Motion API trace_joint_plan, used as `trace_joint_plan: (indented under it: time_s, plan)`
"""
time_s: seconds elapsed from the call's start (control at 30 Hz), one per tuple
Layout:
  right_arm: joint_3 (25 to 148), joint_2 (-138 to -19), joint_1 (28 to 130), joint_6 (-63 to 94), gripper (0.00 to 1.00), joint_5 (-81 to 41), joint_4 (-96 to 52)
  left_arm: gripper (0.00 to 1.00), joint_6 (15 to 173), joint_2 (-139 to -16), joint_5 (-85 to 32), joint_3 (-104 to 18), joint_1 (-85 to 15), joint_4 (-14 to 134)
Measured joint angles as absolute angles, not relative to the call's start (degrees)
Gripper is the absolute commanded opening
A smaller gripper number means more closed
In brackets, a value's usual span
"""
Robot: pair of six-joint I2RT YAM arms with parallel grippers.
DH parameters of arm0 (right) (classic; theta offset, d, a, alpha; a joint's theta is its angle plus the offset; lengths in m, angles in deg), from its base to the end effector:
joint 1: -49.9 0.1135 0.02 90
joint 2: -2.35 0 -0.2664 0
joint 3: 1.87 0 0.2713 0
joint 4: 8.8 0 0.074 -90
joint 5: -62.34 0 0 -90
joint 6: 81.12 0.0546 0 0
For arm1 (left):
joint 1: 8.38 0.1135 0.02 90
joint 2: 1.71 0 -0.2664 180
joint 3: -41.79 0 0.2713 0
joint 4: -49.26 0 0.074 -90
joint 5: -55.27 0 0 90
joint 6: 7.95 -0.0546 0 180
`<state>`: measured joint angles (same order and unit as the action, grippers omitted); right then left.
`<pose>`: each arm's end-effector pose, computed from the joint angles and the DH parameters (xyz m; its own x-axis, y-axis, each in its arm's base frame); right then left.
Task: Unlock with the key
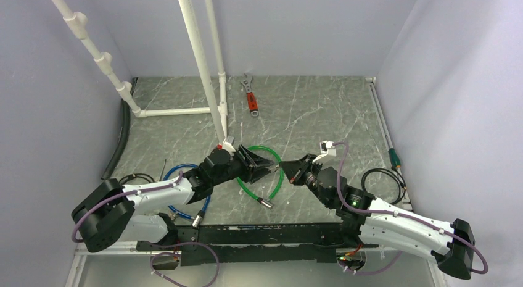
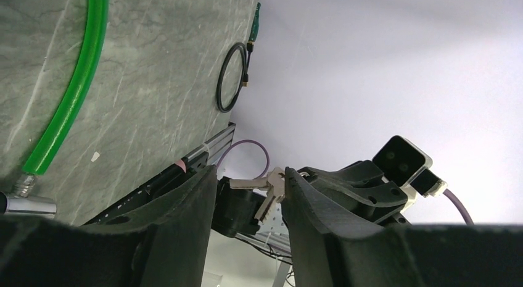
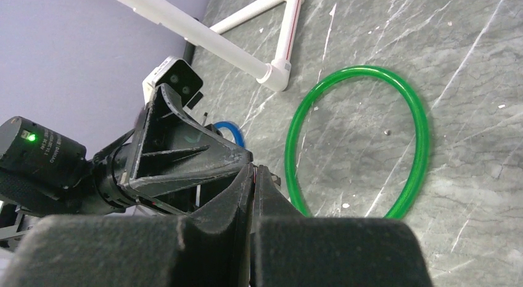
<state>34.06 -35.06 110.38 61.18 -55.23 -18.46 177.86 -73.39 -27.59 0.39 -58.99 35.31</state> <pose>0.1204 0.1613 0.2447 -0.4915 0.5554 -0.6708 -0.2596 0.6418 0.7216 0.1810 -0.2312 0.1936 -0.8202 -0.5567 0.1319 -0.2628 0.1618 -0.9512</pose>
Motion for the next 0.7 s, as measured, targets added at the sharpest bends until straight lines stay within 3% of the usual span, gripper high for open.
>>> trace_joint_plan:
  time_s: [0.7]
  plan:
    - [31.81,-37.16,109.97,60.24,0.0,-55.89,-14.94,0.37,179.87,-77.26,-25.54,0.5,-58.99,28.3]
